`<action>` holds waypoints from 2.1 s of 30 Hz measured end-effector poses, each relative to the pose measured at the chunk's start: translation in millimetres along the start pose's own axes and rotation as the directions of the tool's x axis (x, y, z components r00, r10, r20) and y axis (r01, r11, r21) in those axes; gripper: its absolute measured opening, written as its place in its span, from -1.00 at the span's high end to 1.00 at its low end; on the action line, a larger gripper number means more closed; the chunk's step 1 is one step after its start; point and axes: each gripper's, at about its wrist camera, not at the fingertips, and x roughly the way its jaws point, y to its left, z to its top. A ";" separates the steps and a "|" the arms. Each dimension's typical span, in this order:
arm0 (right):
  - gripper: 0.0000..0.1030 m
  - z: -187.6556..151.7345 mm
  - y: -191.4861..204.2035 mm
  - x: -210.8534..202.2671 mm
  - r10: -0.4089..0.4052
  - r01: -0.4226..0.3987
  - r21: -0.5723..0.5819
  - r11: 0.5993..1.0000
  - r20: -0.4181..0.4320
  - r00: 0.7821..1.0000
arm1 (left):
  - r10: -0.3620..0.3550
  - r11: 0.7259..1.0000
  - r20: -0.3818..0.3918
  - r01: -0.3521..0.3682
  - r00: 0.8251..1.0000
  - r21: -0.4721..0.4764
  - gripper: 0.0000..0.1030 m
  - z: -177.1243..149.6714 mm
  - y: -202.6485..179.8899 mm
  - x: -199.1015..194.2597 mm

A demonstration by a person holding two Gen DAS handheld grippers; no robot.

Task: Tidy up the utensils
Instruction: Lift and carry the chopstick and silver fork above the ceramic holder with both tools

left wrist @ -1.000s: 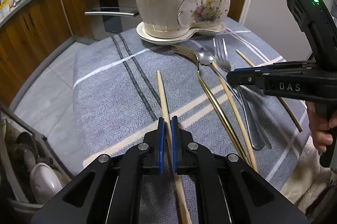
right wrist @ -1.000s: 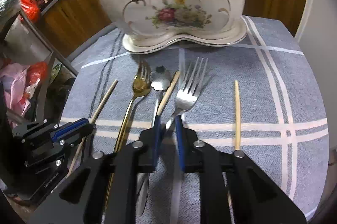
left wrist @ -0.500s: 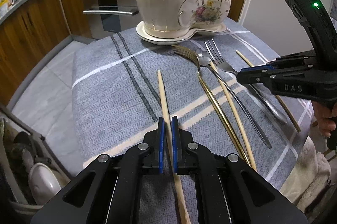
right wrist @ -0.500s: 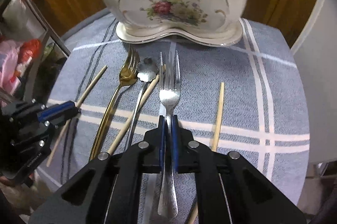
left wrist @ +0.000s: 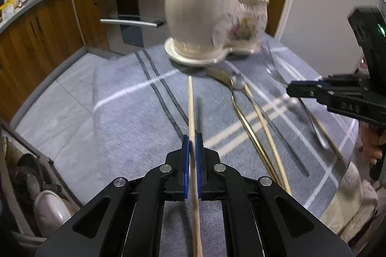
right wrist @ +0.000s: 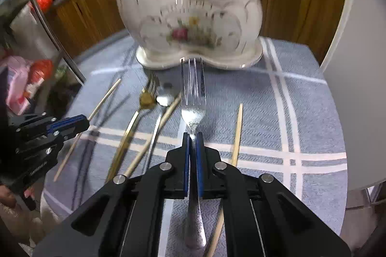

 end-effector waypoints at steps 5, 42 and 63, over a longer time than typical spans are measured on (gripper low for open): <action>0.90 -8.1 -0.7 -28.1 0.009 -0.003 -0.048 0.999 0.133 0.991 | -0.024 0.999 0.092 0.026 0.995 -0.031 0.89 6.5 10.6 -19.2; 0.90 92.6 -11.6 -75.0 0.080 -0.103 0.005 0.995 0.594 0.800 | -0.118 0.989 0.480 0.146 0.869 -0.020 0.90 111.5 10.0 -110.7; 0.90 123.9 -41.1 -23.3 -0.008 -0.075 0.116 0.990 0.590 0.808 | -0.025 0.998 0.471 0.051 0.882 -0.041 0.90 180.3 -1.1 -41.8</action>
